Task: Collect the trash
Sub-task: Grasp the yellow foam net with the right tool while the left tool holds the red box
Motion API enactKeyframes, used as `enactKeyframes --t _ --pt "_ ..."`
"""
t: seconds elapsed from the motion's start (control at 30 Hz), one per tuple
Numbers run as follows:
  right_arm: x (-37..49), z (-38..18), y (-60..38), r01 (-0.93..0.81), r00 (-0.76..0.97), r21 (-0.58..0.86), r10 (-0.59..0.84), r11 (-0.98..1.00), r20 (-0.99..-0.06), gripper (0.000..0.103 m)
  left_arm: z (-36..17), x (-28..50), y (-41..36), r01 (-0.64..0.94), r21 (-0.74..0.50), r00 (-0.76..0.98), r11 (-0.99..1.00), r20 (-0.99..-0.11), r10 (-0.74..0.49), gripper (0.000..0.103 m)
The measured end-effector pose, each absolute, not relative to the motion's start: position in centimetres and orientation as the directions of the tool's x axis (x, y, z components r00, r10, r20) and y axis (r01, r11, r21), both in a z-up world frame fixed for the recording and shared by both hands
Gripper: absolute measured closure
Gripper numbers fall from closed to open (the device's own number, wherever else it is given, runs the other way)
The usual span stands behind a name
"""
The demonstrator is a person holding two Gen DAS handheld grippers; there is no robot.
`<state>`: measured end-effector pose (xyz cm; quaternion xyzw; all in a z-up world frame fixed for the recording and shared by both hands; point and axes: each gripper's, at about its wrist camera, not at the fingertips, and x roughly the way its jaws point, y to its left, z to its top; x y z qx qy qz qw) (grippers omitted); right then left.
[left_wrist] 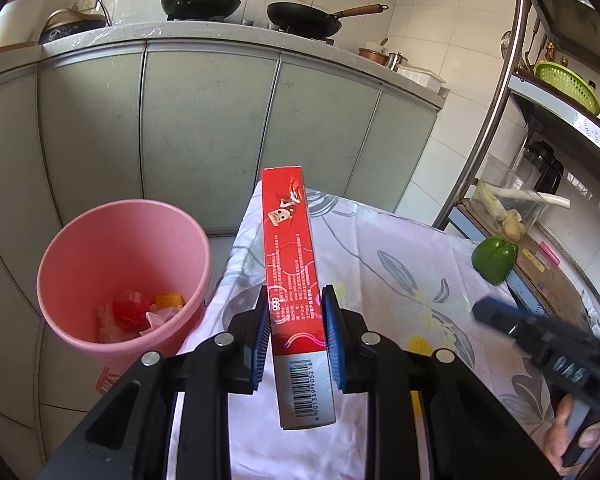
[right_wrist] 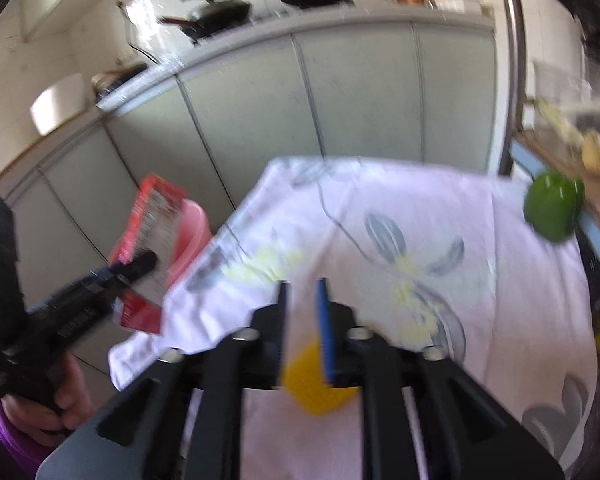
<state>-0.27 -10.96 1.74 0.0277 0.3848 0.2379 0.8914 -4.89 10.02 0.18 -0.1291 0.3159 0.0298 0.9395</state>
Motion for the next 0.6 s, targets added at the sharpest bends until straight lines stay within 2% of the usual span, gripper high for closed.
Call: enactKeyframes --t 0.07,0.2,0.4,0.57,0.6 --pt "-0.3 0.1 -11.5 -0.368 0.562 0.243 0.423 0.898 -0.711 0.059 -0.1 -5.0 10.1 -0.134 -0.232 0.796 0.963 -0.604 -0.035 0.079" --pt "-0.2 -2.8 -11.9 -0.306 0.516 0.238 0.371 0.922 -0.773 0.057 -0.7 -5.3 10.1 -0.126 -0.244 0.79 0.962 -0.611 -0.051 0.078" --pt "0.0 -5.6 -11.4 -0.262 0.461 0.221 0.323 0.939 -0.827 0.057 -1.0 -5.8 10.5 -0.124 -0.252 0.787 0.96 -0.614 -0.059 0.078" --pt "0.0 -5.9 -10.5 -0.296 0.472 0.227 0.349 0.928 -0.81 0.058 -1.2 -6.1 10.9 -0.129 -0.251 0.788 0.959 -0.613 -0.054 0.078" --pt "-0.1 -5.8 -10.3 -0.307 0.475 0.231 0.359 0.923 -0.803 0.065 -1.2 -6.1 11.0 -0.132 -0.251 0.788 0.959 -0.613 -0.052 0.078"
